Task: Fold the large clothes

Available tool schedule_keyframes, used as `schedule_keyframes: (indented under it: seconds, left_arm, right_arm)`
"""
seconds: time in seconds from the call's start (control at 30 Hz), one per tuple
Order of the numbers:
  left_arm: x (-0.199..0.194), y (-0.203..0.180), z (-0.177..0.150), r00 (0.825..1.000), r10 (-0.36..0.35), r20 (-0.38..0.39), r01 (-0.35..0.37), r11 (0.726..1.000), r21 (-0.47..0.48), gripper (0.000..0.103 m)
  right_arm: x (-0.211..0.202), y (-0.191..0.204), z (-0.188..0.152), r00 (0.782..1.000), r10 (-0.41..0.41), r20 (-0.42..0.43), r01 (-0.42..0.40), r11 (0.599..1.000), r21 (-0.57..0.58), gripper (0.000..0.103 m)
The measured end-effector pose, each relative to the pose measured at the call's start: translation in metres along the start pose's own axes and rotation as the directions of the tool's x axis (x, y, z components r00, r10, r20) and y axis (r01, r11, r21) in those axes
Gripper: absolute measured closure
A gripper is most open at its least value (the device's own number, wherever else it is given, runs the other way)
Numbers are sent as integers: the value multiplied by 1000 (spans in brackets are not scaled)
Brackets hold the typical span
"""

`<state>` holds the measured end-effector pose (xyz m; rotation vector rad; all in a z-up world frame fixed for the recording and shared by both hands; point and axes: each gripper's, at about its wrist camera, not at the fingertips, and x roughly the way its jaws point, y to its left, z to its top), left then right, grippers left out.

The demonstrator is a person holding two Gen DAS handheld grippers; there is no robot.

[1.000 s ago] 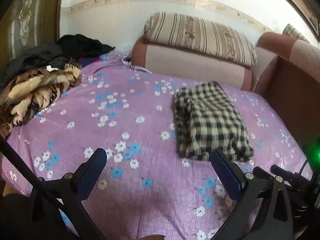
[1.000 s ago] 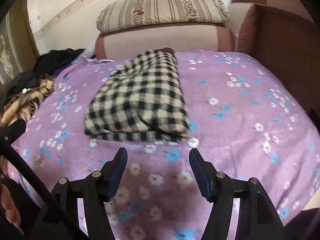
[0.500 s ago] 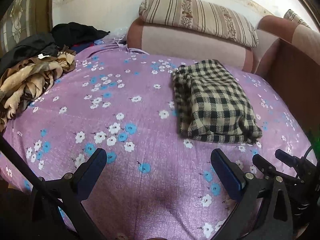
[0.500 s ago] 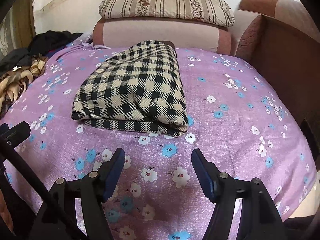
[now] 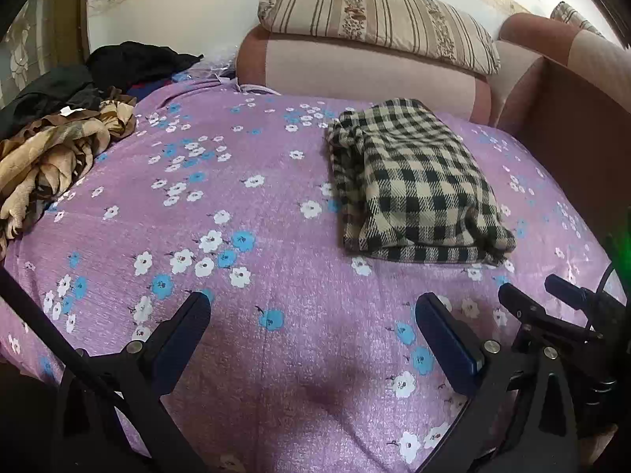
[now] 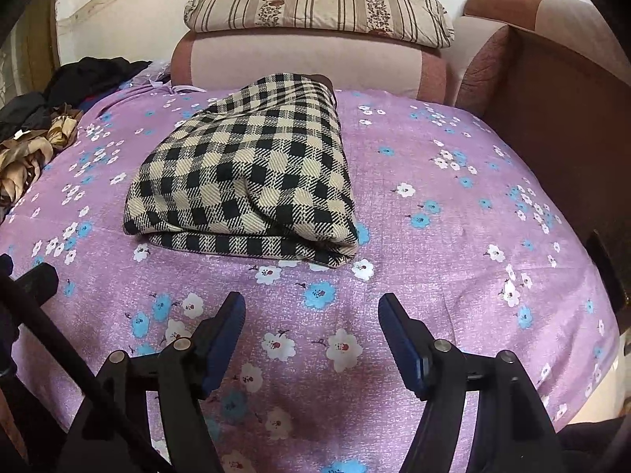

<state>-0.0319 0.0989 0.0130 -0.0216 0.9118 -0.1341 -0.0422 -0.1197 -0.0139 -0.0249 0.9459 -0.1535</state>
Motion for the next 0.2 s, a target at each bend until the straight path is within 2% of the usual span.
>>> schedule_keyframes:
  seconds: [0.2]
  left_arm:
    - [4,1,-2,1000,6,-11,-6,1000,0,0]
  right_arm:
    - [2,2,-1,1000,-9,-7,9,1000,-11,28]
